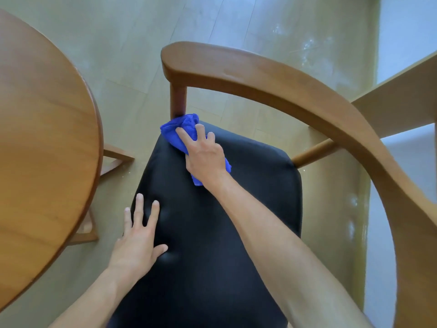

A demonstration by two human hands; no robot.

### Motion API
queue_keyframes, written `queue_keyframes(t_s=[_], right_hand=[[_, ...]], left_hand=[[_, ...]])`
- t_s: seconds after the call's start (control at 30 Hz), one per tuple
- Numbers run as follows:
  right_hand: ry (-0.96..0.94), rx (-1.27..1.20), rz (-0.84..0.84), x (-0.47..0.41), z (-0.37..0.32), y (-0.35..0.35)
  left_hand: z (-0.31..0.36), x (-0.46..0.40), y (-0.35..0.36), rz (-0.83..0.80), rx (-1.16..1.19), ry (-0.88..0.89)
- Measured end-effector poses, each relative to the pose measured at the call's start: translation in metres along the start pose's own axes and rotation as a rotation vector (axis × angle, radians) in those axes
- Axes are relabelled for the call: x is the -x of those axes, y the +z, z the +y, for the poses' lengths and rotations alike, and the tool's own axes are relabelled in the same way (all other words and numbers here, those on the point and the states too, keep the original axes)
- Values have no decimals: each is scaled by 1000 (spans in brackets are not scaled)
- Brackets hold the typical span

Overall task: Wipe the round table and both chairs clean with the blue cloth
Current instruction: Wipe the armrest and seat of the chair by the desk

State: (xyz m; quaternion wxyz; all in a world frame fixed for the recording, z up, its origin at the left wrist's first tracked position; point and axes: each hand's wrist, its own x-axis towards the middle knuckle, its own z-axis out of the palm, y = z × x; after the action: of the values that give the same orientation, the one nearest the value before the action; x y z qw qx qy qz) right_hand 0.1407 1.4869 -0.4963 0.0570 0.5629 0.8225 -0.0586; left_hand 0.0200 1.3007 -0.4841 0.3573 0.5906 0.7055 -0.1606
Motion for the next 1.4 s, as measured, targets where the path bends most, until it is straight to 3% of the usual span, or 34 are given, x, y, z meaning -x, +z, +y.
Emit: queue_keyframes(t_s=[0.07,0.17,0.37,0.5,0.57,0.73,0.9,0.97,1.1,1.23,1.3,1.4], right_hand=[[1,-40,-35,1,36,-5],[202,-114,-18,19,107,-8],[435,-61,57,137,199,5],[1031,-506,130,210,189,28],[1185,-592,137,231,173,33],[1138,-407,20,272,87,28],[1110,-463,-251,331,1,19],[1045,-532,-235,332,13,10],[961,-537,-54,269,101,3],[850,-491,-64,255,131,15],[938,-479,-42,286,114,25],[1273,-570,-37,330,77,32]], left_hand=[[1,0,-1,2,-24,1],[4,1,-2,4,-41,-4],[5,2,-5,-5,-43,-13],[5,2,-5,-8,-41,-24],[6,1,-4,-4,-33,-25],[6,1,-7,-21,1,-42],[3,3,-8,-22,30,-46],[2,3,-7,-21,38,-47],[0,0,-2,-11,31,-46],[-3,-4,1,-2,16,-46],[-4,-4,2,-5,19,-49],[-2,-3,1,-8,21,-49]])
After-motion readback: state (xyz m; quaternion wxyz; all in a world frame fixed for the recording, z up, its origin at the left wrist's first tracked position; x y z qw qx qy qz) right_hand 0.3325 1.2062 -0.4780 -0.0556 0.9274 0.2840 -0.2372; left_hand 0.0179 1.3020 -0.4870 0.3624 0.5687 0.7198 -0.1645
